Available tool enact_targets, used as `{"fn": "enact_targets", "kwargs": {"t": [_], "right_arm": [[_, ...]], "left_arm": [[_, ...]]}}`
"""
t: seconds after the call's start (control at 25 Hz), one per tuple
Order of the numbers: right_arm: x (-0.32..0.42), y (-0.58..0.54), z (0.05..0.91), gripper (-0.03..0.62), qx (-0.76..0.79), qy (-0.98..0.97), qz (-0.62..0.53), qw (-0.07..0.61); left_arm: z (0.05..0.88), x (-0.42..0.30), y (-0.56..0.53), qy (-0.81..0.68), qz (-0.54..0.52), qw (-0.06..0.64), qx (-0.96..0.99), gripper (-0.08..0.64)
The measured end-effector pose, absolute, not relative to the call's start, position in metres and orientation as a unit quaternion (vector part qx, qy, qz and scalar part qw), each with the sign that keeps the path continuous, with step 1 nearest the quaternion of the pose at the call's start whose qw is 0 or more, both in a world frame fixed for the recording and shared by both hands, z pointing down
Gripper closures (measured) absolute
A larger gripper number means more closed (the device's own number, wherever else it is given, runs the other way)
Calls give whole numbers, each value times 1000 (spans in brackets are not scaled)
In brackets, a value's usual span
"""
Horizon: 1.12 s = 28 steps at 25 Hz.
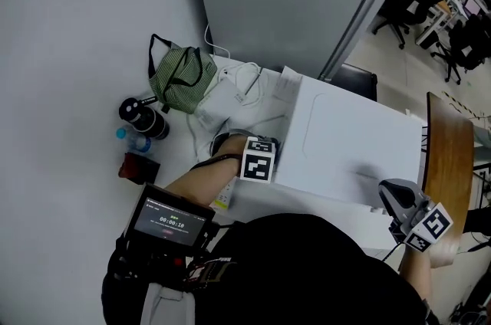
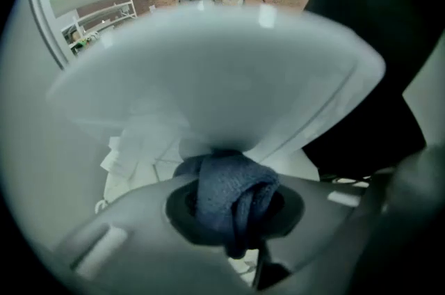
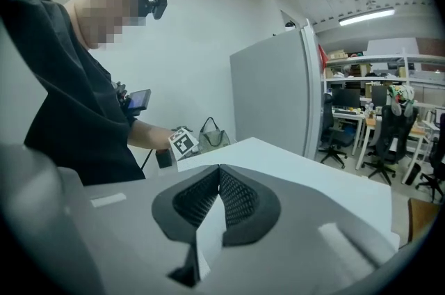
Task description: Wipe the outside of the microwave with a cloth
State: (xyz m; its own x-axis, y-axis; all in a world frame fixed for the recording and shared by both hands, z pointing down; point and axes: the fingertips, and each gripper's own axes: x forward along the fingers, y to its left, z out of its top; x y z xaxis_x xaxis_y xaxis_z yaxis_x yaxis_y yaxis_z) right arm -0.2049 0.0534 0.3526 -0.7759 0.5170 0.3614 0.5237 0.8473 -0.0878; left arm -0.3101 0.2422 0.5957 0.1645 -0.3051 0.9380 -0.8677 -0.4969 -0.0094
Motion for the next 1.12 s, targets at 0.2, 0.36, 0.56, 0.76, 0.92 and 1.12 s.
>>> {"fn": "enact_targets", "kwargs": {"t": [0.2,0.36,0.56,0.76,0.92,1.12], "right_arm": [[-195,51,359,586,-249,-941,-18,226],[-196,61,360,586,-247,-939,-26,239],[-206,71,350,586,-266,-940,-32,210],[-215,73,341,586,-293,-942,-19,161],[-221,75,339,586,-315,-939,-4,137],[-210,65,342,586,-309,-941,2,141]], "left_arm": [[683,-317,242,-406,496,311,702,503],[706,-320,239,-416,463,331,709,502],[668,-318,251,-423,461,323,711,502],[553,-309,281,-451,461,299,703,502],[509,-274,272,-437,459,291,717,502],[549,-270,266,-406,502,317,695,502]]}}
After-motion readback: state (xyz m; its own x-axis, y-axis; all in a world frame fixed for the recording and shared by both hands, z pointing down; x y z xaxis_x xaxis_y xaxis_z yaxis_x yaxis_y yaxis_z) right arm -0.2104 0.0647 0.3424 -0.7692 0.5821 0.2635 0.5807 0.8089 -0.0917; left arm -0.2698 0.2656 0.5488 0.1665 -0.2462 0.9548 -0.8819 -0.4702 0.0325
